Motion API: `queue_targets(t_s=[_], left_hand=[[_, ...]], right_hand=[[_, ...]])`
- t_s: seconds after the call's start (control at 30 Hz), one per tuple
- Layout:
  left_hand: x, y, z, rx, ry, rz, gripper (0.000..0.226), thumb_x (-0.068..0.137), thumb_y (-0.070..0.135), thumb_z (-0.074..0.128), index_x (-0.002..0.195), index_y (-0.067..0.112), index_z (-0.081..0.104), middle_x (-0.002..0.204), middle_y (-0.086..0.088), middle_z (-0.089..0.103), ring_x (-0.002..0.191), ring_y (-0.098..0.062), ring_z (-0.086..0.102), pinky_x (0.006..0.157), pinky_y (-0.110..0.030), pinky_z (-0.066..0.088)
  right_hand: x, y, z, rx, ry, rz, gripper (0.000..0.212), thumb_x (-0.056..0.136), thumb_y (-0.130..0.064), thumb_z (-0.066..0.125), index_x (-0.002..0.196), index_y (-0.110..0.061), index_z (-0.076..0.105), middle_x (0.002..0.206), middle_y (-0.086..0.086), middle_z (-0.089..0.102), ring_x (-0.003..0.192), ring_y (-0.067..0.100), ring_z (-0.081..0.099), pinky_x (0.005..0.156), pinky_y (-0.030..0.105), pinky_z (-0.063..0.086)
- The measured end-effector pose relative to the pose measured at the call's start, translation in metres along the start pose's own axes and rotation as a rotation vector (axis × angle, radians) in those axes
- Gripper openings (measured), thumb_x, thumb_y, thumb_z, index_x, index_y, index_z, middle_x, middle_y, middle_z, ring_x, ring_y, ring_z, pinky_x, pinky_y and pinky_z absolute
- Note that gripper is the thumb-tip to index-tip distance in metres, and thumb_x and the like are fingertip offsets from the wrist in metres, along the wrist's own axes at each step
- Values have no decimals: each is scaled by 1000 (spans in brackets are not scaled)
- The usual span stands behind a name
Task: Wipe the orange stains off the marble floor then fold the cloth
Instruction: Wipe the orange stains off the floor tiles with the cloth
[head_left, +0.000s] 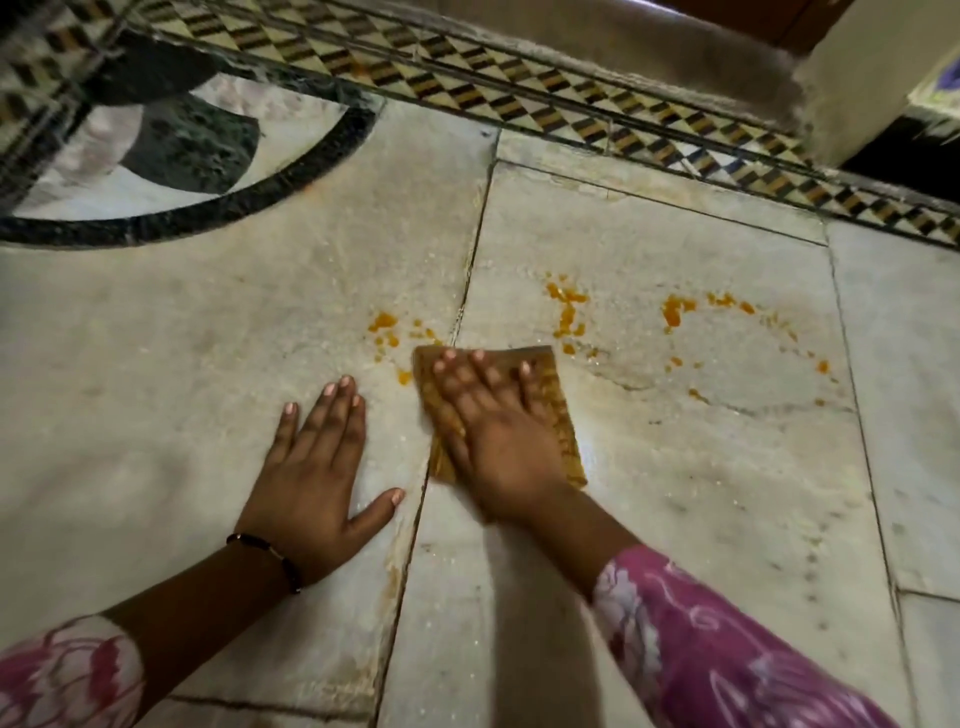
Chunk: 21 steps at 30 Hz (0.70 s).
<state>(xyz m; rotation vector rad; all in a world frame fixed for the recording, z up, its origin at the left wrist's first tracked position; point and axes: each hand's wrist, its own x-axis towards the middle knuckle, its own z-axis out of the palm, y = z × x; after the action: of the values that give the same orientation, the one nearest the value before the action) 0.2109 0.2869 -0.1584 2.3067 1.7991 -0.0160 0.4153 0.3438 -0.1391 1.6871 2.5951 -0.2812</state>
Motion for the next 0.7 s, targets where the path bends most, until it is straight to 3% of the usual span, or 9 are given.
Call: queue_targets(t_s=[0.1,0.23,0.3,0.4,0.5,0.6,0.7], left_hand=[[-1,-1,1,3,4,6,90,88,68,18,147,-1,22,156,-16,14,145,-27,11,115,-49,10],[-1,0,1,-9,10,2,90,88,67,24,147,-1,22,157,-16,13,146,-27,9,115,-50,9],[-1,0,3,-6,15,5,90,87,66,27,147,-1,21,157,-16,13,146,-27,8,116,-49,8],[-1,0,3,2,20,4,90,87,65,29,147,-1,20,157,-17,11,146,-27,6,116,-49,7],[-1,1,4,12,12,14,90,87,64,29,147,-2,20,157,-18,12,146,-28,6,116,-49,10],[0,0,3,20,27,20,90,87,64,28,146,-3,23,156,-19,15,145,-29,9,116,-50,13],[0,1,2,2,37,23,89,87,63,29,145,-3,25,156,-19,16,145,-29,11,116,-49,14]], right_hand=[[-10,25,0,27,24,151,63,92,-45,14,152,-27,16,160,-6,12,147,17,6,113,38,-12],[-106,32,6,-13,-23,44,59,95,-40,31,151,-26,23,158,-6,18,147,17,13,115,47,9],[-109,58,2,-45,-47,-1,58,95,-40,31,151,-27,22,157,-6,20,146,17,14,113,47,12],[-51,75,-11,-37,-27,146,62,93,-47,18,152,-24,16,159,-6,14,146,17,8,115,41,-1],[13,45,-8,35,-3,284,66,92,-49,10,153,-24,6,160,-5,1,147,17,-5,114,40,-13],[5,-8,1,59,-4,134,63,94,-44,16,152,-21,16,160,0,13,147,21,6,114,43,-12],[-70,-23,5,44,-20,63,59,93,-42,29,148,-20,33,154,-1,30,144,21,23,112,50,9]])
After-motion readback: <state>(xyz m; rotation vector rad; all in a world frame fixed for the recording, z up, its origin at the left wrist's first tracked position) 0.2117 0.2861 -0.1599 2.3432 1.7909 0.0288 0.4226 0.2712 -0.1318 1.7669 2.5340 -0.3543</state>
